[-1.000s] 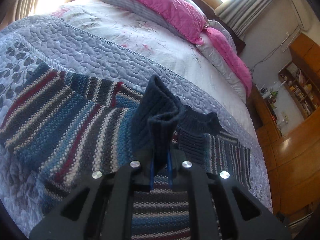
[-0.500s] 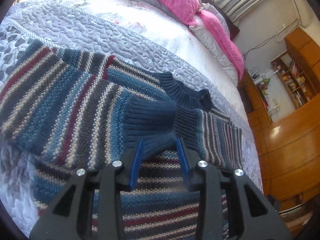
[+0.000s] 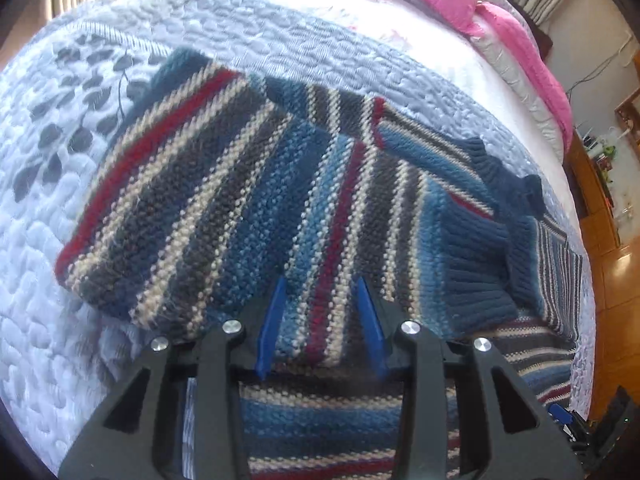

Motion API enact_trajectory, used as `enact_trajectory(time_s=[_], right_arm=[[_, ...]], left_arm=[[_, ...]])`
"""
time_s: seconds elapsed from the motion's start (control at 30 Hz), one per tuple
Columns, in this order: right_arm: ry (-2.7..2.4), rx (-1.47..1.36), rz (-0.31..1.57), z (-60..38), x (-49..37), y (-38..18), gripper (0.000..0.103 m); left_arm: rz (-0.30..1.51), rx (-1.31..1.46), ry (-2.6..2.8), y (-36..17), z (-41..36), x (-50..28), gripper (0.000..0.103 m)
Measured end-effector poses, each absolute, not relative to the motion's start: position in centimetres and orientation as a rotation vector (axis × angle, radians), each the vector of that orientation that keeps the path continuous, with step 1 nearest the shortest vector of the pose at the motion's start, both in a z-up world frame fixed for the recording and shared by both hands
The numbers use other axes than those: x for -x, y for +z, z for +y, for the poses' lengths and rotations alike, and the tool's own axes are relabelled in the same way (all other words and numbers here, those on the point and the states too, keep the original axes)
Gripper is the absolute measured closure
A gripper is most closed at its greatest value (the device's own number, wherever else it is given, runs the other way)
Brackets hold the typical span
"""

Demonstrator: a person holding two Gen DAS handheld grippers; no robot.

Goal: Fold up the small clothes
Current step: 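Lift the left tool away from the folded sleeves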

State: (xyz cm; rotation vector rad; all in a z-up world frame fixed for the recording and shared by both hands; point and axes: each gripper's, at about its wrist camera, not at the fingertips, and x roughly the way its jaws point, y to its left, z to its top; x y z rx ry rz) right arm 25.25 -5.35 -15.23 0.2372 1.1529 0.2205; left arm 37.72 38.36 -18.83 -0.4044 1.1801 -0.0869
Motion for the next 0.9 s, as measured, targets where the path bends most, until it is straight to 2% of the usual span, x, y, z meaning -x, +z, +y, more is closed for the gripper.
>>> enact_trajectory(time_s=[0.17, 0.27, 0.3, 0.37, 0.5, 0.77, 0.9], right_arm=[[0.245, -0.192, 1.158, -3.6, -26.3, -14.3, 0.025], [0.284, -0.168, 1.158, -2.1, -27.6, -13.1, 0.025], [0.301, -0.164, 1.164, -1.5, -28.2, -12.7, 0.025], [0.327, -0.157, 1.185, -0.2, -29.9, -12.3, 0.027], [0.410, -0.167, 1.242, 3.1, -33.5, -12.1, 0.033], [0.510, -0.307, 1.378, 8.9, -41.9, -14.3, 0.033], [0.496, -0.338, 1.432, 10.6, -45.0, -16.8, 0.036]], left_arm=[[1.155, 0.382, -0.087, -19.2, 38.3, -37.7, 0.066], [1.135, 0.387, -0.086, -17.7, 38.2, -37.0, 0.066], [1.119, 0.387, -0.083, -16.9, 38.4, -36.5, 0.065], [1.092, 0.361, -0.071, -15.4, 38.7, -36.0, 0.056], [1.084, 0.256, 0.005, -14.0, 40.6, -36.0, 0.055], [1.065, 0.274, 0.049, -12.8, 44.7, -35.3, 0.055], [1.059, 0.272, 0.053, -12.4, 45.4, -34.8, 0.049]])
